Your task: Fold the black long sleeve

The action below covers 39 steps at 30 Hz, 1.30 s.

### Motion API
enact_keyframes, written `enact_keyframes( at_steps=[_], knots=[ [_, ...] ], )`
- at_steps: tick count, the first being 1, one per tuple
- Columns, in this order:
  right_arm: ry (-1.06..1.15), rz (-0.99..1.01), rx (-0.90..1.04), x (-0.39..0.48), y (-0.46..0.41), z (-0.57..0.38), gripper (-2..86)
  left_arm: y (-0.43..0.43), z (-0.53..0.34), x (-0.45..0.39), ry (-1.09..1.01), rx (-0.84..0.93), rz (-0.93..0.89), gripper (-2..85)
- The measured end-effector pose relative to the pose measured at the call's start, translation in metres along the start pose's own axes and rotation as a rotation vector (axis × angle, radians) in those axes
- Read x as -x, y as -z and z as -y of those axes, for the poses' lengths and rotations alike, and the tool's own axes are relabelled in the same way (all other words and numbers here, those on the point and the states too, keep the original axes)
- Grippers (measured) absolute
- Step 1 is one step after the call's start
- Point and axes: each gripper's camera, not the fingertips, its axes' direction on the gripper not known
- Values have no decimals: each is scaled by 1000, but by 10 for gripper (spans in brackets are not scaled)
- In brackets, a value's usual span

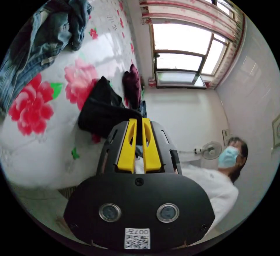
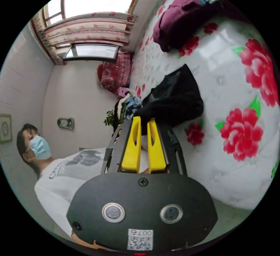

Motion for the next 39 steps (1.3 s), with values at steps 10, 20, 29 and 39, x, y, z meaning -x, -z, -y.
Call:
enact_keyframes(
  at_steps=[10, 20, 29, 39],
  knots=[
    [-24, -179, -227, 9, -38, 104, 75, -63, 136, -10, -69, -141, 421, 91],
    [-262, -283, -156, -77, -41, 13, 127, -39, 60, 65, -15, -51, 458, 154],
    [-227, -329, 63, -83, -89, 48, 80, -86, 103, 98, -33, 142, 466, 109],
    [-39, -63, -137, -35, -64, 23, 12, -97, 95, 51, -116, 136, 233, 51]
  ],
)
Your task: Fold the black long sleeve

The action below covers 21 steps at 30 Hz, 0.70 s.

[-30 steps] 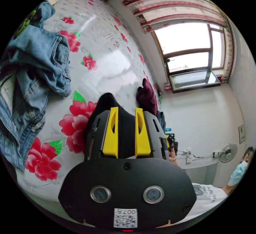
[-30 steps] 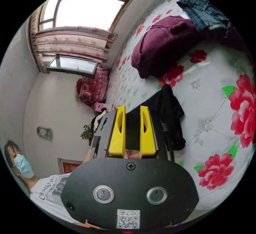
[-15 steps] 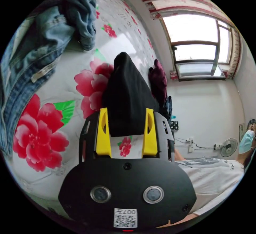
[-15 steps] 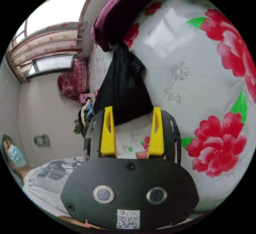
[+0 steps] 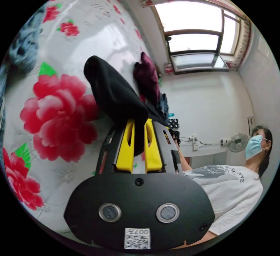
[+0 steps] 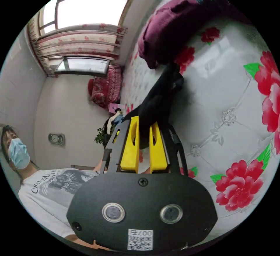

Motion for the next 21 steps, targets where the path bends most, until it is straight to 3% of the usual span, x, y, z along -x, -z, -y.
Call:
enact_keyframes(
  at_steps=[6, 14, 19, 21],
  knots=[
    [173, -7, -179, 53, 95, -16, 10, -73, 24, -118, -270, 132, -137, 50],
    [308, -262, -660, 106, 310, -131, 12, -299, 14, -317, -568, 402, -269, 54],
    [81, -447, -876, 59, 388, -190, 19, -418, -24, -334, -640, 588, -1, 56],
    [-210, -562, -884, -5, 398, -199, 27, -434, -39, -302, -581, 652, 48, 52]
  ],
)
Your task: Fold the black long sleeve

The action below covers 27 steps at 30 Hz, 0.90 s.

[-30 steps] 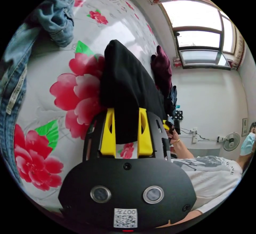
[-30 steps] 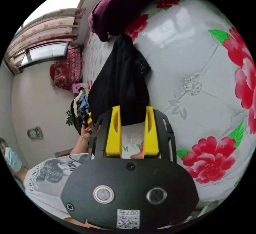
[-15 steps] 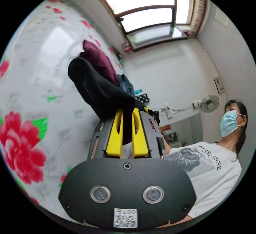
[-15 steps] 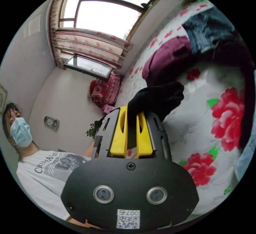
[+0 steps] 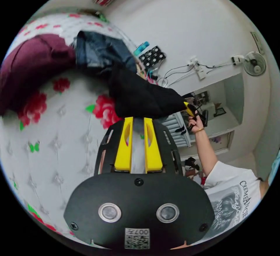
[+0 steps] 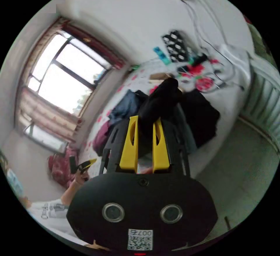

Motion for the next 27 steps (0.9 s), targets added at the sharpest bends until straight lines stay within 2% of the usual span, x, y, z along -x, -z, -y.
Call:
enact_keyframes(
  at_steps=[3, 7, 10, 13, 15, 17, 20, 27],
  knots=[
    [-101, -148, 93, -45, -36, -29, 36, -12, -52, 42, 116, 62, -3, 39],
    [-113, -106, -81, -48, -41, -72, 45, 40, -151, 95, 285, 39, 100, 29],
    [-76, -163, -131, -28, -51, -86, 55, 96, -236, 118, 459, -89, 171, 13],
    [-1, -303, -185, 3, -56, -91, 66, 139, -319, 119, 632, -243, 254, 0],
    [55, -325, -157, 17, -70, -89, 76, 154, -361, 112, 716, -343, 286, -4],
    [21, -340, -133, 14, -80, -88, 81, 160, -402, 101, 793, -452, 316, -7],
    [-40, -290, -169, 10, -88, -94, 83, 152, -425, 93, 844, -512, 303, -8],
    [-133, -227, -230, 8, -104, -122, 79, 144, -414, 85, 813, -520, 294, -7]
  ],
)
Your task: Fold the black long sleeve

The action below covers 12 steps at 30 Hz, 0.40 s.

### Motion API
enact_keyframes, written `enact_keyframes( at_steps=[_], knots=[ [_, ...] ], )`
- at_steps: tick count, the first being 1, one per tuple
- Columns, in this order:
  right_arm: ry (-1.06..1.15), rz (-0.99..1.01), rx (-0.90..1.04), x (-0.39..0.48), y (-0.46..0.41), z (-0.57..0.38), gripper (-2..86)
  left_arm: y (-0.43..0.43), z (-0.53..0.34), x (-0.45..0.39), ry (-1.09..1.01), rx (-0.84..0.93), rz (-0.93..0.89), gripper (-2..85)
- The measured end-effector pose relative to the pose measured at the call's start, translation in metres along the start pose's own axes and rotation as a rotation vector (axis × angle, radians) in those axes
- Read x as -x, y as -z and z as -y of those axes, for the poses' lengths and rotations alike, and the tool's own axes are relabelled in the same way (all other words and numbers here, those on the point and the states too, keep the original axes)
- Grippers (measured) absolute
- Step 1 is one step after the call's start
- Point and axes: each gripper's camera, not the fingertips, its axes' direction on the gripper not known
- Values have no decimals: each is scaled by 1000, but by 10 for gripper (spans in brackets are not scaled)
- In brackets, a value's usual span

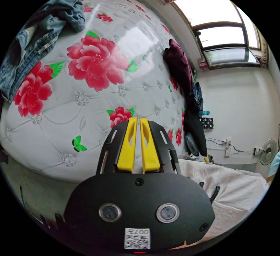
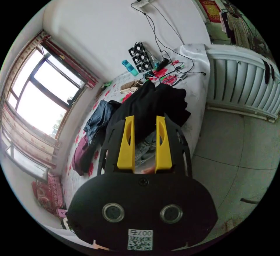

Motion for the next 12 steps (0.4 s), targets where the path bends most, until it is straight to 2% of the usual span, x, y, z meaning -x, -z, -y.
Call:
enact_keyframes(
  at_steps=[4, 7, 9, 10, 12],
  knots=[
    [207, 33, 91, 45, -22, -34, 77, 6, 2, -9, -31, -22, 72, 4],
    [505, 84, 349, 107, -74, -95, 78, 15, -1, -7, -22, -58, 135, 21],
    [776, 81, 555, 161, -118, -171, 81, 24, -4, -3, -9, -92, 183, 31],
    [839, 88, 603, 174, -127, -191, 81, 32, -7, 0, 2, -116, 206, 37],
    [1062, 169, 805, 220, -156, -273, 85, 47, -11, 9, 29, -155, 246, 41]
  ],
)
